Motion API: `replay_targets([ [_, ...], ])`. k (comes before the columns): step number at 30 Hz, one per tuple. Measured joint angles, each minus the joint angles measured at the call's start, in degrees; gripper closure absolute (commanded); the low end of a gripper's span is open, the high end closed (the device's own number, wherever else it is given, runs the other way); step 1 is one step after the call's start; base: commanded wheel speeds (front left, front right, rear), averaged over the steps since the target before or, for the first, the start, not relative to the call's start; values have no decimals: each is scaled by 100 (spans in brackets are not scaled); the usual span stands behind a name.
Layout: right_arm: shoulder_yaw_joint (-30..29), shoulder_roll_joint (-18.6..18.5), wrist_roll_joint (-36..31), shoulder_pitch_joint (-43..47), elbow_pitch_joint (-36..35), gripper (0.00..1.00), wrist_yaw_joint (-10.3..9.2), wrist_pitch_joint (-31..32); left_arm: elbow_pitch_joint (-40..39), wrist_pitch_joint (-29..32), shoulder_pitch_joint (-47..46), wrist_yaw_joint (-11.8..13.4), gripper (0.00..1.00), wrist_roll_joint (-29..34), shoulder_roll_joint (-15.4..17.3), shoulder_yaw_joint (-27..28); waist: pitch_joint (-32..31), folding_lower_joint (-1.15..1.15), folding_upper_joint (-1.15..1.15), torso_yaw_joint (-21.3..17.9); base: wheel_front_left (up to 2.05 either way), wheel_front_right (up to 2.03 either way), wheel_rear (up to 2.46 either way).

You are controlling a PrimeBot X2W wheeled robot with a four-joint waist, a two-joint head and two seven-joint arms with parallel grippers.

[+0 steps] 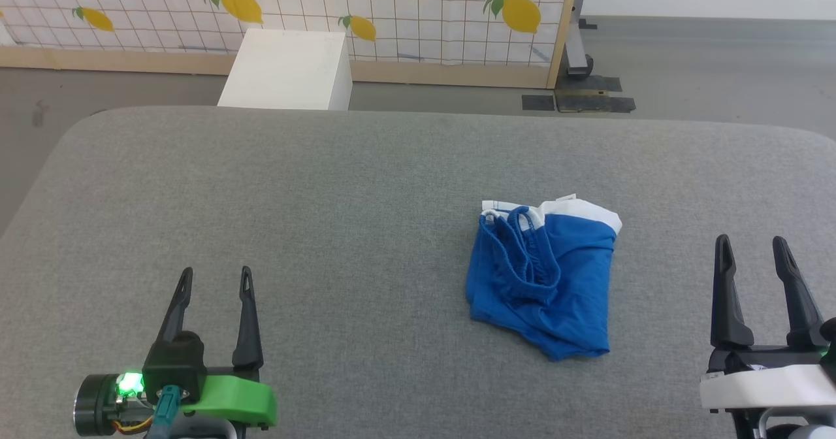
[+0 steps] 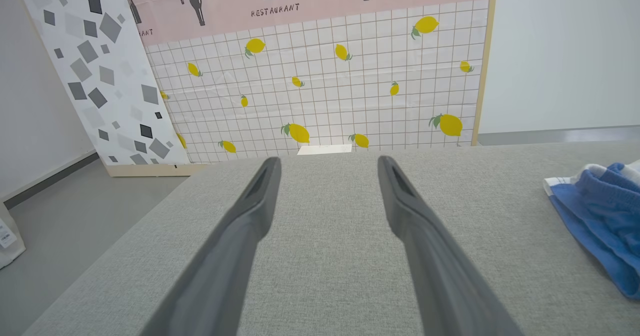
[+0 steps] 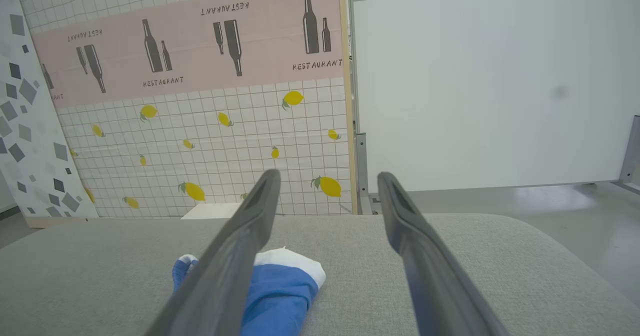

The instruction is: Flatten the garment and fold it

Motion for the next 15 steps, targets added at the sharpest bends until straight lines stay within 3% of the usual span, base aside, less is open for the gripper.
replay_targets([
  [15, -64, 0, -172, -146, -1, 0, 0, 0, 112, 1, 1, 1, 0, -25, 20, -10, -36, 0, 0, 16, 0, 0, 0],
])
